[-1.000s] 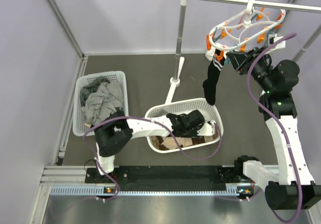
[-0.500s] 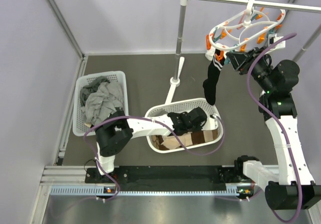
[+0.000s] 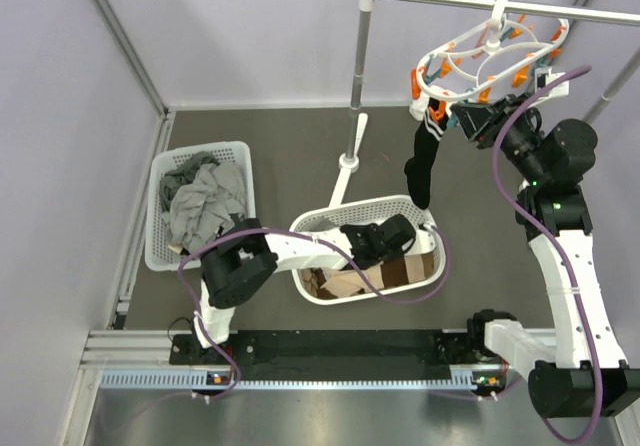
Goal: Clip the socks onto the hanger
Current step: Pick up the sock from the bin, then clamp the sock onto the hanger.
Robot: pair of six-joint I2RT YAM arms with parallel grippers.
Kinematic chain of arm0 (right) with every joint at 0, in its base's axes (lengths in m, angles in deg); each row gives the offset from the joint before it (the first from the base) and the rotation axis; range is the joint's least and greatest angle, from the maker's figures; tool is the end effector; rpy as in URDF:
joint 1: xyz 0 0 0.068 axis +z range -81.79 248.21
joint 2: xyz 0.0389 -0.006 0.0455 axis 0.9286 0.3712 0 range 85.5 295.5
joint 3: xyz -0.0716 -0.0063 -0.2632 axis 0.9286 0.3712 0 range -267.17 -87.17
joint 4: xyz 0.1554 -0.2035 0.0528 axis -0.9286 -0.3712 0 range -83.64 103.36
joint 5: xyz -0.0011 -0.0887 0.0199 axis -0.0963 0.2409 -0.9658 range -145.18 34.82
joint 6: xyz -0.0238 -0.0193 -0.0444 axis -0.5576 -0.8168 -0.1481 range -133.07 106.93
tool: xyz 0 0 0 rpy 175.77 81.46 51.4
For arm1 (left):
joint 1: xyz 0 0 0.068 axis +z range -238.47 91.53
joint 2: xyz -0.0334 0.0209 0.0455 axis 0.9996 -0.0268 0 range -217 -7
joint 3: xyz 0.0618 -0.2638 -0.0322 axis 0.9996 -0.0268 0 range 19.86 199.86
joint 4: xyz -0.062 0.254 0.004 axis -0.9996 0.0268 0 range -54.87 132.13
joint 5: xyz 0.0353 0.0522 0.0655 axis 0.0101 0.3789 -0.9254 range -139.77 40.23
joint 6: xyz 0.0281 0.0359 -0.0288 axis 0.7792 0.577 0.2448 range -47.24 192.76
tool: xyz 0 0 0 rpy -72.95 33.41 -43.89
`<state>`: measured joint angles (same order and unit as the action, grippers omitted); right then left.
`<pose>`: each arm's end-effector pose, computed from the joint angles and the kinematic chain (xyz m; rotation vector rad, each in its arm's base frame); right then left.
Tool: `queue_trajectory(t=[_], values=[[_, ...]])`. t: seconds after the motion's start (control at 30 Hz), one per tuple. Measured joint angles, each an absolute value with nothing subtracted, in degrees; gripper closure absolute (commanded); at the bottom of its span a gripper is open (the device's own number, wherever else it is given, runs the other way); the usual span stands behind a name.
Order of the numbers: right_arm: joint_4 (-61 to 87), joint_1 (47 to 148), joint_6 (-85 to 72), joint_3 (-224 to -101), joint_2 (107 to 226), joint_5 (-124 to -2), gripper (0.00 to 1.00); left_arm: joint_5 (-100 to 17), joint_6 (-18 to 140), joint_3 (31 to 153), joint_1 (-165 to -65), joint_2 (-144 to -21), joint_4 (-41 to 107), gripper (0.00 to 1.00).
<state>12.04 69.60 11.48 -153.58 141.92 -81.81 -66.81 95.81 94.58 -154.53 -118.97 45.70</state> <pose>0.2091 0.0209 0.4509 -0.0981 1.4702 0.6987 0.1810 -0.3820 0.1778 1.5548 1.7728 -0.0047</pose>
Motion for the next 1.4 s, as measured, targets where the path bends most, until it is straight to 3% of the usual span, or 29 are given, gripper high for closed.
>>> queue_trajectory(t=[0.3, 0.63, 1.4], values=[[12.06, 69.60, 11.48, -153.58, 141.92, -82.05, 1.00, -68.07, 94.41, 96.35, -154.44, -115.99, 46.57, 1.00], [12.04, 69.60, 10.85, -153.61, 141.92, -83.08, 1.00, -63.83, 91.85, 96.54, -153.46, -101.11, 42.83, 1.00], [12.45, 69.60, 8.58, -155.90, 144.28, -92.17, 1.00, -37.63, 75.20, 112.50, -140.08, -102.25, 26.31, 1.00]])
